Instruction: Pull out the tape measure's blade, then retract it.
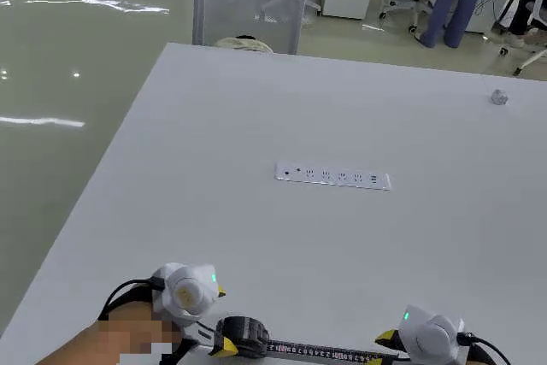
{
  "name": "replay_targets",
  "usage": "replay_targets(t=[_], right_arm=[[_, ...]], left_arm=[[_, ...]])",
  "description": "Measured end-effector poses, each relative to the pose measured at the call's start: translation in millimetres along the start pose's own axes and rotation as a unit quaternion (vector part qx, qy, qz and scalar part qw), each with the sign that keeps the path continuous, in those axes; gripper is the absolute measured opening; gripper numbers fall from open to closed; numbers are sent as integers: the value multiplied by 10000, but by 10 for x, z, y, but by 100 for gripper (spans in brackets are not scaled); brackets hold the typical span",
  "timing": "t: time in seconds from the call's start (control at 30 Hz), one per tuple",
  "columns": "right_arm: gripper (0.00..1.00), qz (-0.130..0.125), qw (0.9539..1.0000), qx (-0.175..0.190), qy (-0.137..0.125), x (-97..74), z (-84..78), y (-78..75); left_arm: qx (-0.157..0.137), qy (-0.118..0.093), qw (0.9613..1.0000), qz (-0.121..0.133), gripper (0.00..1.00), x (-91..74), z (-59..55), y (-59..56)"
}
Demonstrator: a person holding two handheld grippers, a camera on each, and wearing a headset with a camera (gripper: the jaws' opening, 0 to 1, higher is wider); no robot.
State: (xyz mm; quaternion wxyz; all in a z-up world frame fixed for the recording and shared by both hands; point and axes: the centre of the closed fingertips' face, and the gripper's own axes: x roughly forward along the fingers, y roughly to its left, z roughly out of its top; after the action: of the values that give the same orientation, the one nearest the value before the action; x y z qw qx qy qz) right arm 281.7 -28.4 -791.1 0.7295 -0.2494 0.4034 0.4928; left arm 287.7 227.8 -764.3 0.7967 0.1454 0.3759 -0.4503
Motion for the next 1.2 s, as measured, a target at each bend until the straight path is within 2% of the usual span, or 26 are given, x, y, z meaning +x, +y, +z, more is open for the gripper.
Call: replay_targets(t=[0.07,0.13,0.23,0.27,0.3,0.47,0.53,0.63,0.67,0.73,0.8,0.83,0.87,0.9,0.93,1.0,1.1,1.2], right_arm=[[31,-63,10000,68,-9,-38,-47,26],[33,-101,9998,139,-23,-71,-91,40],[38,-178,9994,298,-90,-134,-163,60],[39,-223,9990,356,-145,-173,-175,71],[40,-268,9986,420,-194,-197,-185,74],[44,-401,9970,570,-325,-298,-297,120],[47,-468,9964,613,-365,-346,-326,144],[54,-590,9939,762,-540,-416,-345,156],[56,-633,9927,832,-600,-460,-354,169],[58,-679,9907,946,-702,-519,-392,192],[60,-728,9894,1012,-739,-562,-444,205],[61,-760,9888,1046,-748,-583,-473,213],[61,-786,9877,1106,-778,-612,-507,228],[62,-802,9868,1157,-804,-639,-544,245],[62,-822,9861,1186,-819,-653,-574,249],[64,-869,9842,1286,-851,-689,-643,257],[66,-936,9805,1459,-924,-759,-703,263],[70,-1007,9771,1555,-1049,-827,-737,260]], left_arm=[[-237,-149,9996,107,59,-89,-29,40],[-332,-246,9990,190,61,-162,-56,63],[-517,-425,9974,250,69,-294,-104,49],[-598,-529,9962,348,72,-352,-133,50],[-629,-593,9954,412,73,-387,-166,53],[-913,-611,9920,628,79,-579,-427,-7],[-1256,-762,9860,789,82,-663,-500,-9],[-1423,-938,9812,902,88,-776,-618,-36],[-1504,-956,9792,972,90,-814,-682,-44],[-1477,-919,9784,1117,90,-885,-781,-79],[-1483,-1181,9746,1196,91,-950,-770,-82],[-1574,-1220,9722,1234,93,-984,-788,-96],[-1688,-1354,9679,1281,96,-1033,-789,-96],[-1780,-1602,9621,1303,98,-1091,-766,-79],[-1841,-1761,9578,1327,99,-1138,-748,-72],[-2047,-1971,9489,1371,100,-1248,-762,-60],[-1926,-1931,9494,1556,100,-1357,-848,-50],[-1893,-1910,9498,1602,100,-1438,-904,-98]])
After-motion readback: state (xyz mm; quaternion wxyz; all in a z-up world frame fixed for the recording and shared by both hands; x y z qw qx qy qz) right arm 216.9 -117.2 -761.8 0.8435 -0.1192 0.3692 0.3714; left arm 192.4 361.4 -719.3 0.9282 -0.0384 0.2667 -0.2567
